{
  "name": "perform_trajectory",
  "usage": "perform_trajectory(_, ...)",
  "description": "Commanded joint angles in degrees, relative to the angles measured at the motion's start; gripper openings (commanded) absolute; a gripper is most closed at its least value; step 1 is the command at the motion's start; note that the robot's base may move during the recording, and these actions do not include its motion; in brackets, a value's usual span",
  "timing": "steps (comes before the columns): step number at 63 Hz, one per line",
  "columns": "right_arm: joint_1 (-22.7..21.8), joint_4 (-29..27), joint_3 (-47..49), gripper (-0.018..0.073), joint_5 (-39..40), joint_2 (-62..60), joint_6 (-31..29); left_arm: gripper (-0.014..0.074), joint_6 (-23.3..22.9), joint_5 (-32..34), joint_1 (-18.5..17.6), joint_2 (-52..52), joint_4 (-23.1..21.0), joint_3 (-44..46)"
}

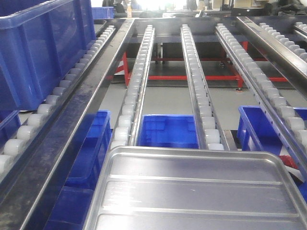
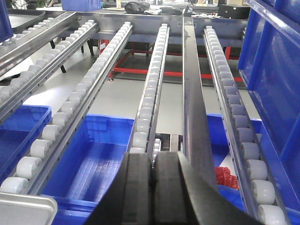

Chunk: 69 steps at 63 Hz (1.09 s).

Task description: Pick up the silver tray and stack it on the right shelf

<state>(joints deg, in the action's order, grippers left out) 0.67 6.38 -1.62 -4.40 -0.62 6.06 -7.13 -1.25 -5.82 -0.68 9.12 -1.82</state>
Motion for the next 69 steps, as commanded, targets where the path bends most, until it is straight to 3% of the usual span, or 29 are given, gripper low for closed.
perform_trajectory(1, 0.1, 0.2, 1.0, 0.0057, 5.1, -1.2, -0.5, -0.0093, 0.0, 4.8, 0.0, -0.7, 0.0, -1.0)
perform_trajectory(44, 0.2, 0.2, 1.0, 0.0057, 5.7, -1.2, -0.5, -0.0093, -0.3, 5.4, 0.0, -0.7, -0.6, -1.0)
perform_trajectory(59, 0.2, 0.2, 1.1, 0.0057, 10.5, -1.2, -0.5, -0.0093, -0.3, 11.7, 0.2, -0.7, -2.4, 1.6)
perform_trajectory(64, 0.2, 0.2, 2.5, 0.0057, 13.6, -1.2, -0.5, -0.0093, -0.3, 9.0, 0.2, -0.3, -2.4, 6.4)
perform_trajectory(69, 0.2, 0.2, 6.6, 0.0057, 12.4, -1.0, -0.4, -0.0093, -0.3, 1.3, 0.2, 1.7, -2.4, 13.5)
